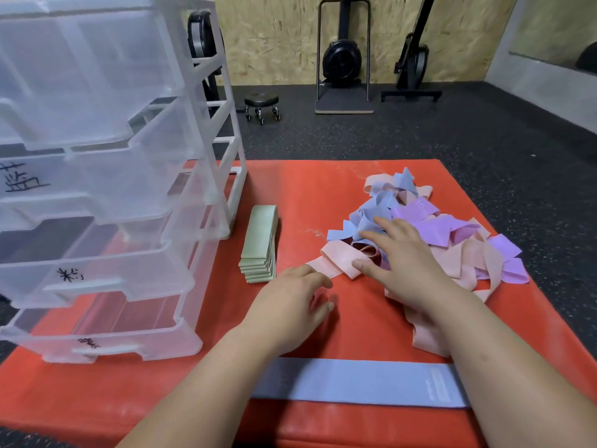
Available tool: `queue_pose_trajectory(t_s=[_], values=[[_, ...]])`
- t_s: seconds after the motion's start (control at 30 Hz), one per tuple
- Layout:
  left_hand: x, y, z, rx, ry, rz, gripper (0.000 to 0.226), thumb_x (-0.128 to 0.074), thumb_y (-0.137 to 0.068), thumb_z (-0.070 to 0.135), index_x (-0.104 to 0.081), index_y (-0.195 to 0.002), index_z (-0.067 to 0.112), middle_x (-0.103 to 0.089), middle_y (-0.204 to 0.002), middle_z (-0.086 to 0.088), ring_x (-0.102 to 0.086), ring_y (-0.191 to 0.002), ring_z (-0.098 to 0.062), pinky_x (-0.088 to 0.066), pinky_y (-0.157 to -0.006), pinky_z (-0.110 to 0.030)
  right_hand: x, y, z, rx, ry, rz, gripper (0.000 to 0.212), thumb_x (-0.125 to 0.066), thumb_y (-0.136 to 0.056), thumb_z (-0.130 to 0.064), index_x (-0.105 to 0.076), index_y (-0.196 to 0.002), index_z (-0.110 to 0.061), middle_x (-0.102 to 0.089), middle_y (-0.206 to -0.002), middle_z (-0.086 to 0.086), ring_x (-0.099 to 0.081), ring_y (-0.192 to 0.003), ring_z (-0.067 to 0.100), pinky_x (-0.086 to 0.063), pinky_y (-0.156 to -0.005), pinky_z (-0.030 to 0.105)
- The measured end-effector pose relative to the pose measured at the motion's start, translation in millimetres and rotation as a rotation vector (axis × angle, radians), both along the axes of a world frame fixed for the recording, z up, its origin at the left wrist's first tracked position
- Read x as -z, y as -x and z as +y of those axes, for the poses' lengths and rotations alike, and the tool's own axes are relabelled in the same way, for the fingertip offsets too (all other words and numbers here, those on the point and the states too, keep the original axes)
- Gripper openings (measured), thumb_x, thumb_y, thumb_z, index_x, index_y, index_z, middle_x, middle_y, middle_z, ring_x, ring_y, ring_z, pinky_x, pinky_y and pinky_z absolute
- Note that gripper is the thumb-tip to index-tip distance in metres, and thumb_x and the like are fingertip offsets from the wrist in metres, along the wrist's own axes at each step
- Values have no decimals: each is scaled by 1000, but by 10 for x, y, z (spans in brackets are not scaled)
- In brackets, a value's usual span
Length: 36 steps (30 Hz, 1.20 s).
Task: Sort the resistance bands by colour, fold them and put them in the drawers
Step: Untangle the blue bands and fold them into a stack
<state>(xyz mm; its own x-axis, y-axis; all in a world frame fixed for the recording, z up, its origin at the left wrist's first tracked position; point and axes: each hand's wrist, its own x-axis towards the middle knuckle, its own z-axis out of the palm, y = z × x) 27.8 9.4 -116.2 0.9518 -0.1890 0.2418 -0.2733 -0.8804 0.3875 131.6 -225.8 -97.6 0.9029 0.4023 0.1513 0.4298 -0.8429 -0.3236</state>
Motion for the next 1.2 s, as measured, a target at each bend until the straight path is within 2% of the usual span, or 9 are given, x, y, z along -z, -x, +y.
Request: queue_pose_trajectory(t_s=[0.2, 0.27, 0.4, 0.57, 0.67, 0.77, 0.93, 1.07, 1.2], values=[[-22, -11, -14, -8, 3, 17, 33, -64, -97, 49, -66, -126, 33, -62, -126, 13, -60, -114, -19, -53, -93, -40, -237, 139, 26, 23, -336, -41, 23, -78, -88, -42, -76, -109, -33, -71, -112, -23, -64, -109, 12, -45, -97, 28], [-39, -6, -27, -7, 6, 21, 34, -64, -97, 50, -66, -126, 33, -62, -126, 12, -60, -112, -19, -53, -92, -40, -394, 260, -30, 71, -576, 14, 10, -86, -83, -34, -78, -90, -32, -74, -90, -24, -68, -86, 5, -46, -85, 18], [-93, 18, -93, 2, 17, 15, 34, -65, -96, 47, -67, -126, 33, -63, -127, 11, -61, -115, -20, -53, -93, -40, -568, 410, -274, 90, -746, 23, 19, -91, -77, -20, -73, -82, -23, -75, -80, -10, -68, -78, 1, -48, -77, 13], [-135, 62, -215, 19, 29, 2, 34, -68, -96, 45, -67, -127, 33, -63, -131, 9, -58, -119, -19, -52, -96, -38, -365, 458, -784, 236, -386, 104, 36, -88, -79, -26, -68, -108, -33, -73, -77, -8, -66, -77, 8, -50, -73, 31], [-127, 73, -259, 23, 21, 14, 35, -67, -95, 46, -67, -128, 33, -63, -130, 7, -57, -121, -20, -51, -97, -39, -285, 518, -954, 239, -277, 105, 41, -84, -82, -14, -69, -116, -30, -71, -85, -10, -62, -74, -4, -40, -64, 9], [-131, 71, -305, 22, 21, 26, 35, -67, -95, 46, -66, -127, 34, -63, -130, 7, -58, -120, -20, -53, -96, -41, -260, 532, -1001, 225, -248, 80, 42, -82, -82, -11, -70, -117, -30, -71, -92, -11, -62, -76, -5, -38, -65, 4], [-151, 69, -392, 14, -8, 21, 35, -66, -97, 47, -66, -129, 34, -62, -130, 10, -58, -120, -19, -52, -97, -41, -213, 432, -939, 117, -231, -62, 46, -81, -84, -17, -68, -120, -42, -59, -111, -9, -62, -97, 11, -46, -82, 28], [-157, 59, -424, 8, -21, 32, 34, -65, -97, 47, -66, -129, 35, -62, -130, 10, -58, -120, -18, -52, -95, -39, -146, 338, -796, 20, -157, -97, 54, -76, -88, -13, -66, -132, -42, -52, -124, -9, -48, -112, 13, -38, -91, 30], [-151, 58, -426, 9, -25, 39, 34, -66, -97, 46, -66, -129, 34, -62, -130, 11, -60, -118, -18, -52, -94, -39, -11, 271, -704, 95, -37, -135, 38, -79, -86, -24, -73, -119, -42, -55, -119, -10, -51, -113, 21, -49, -91, 41]])
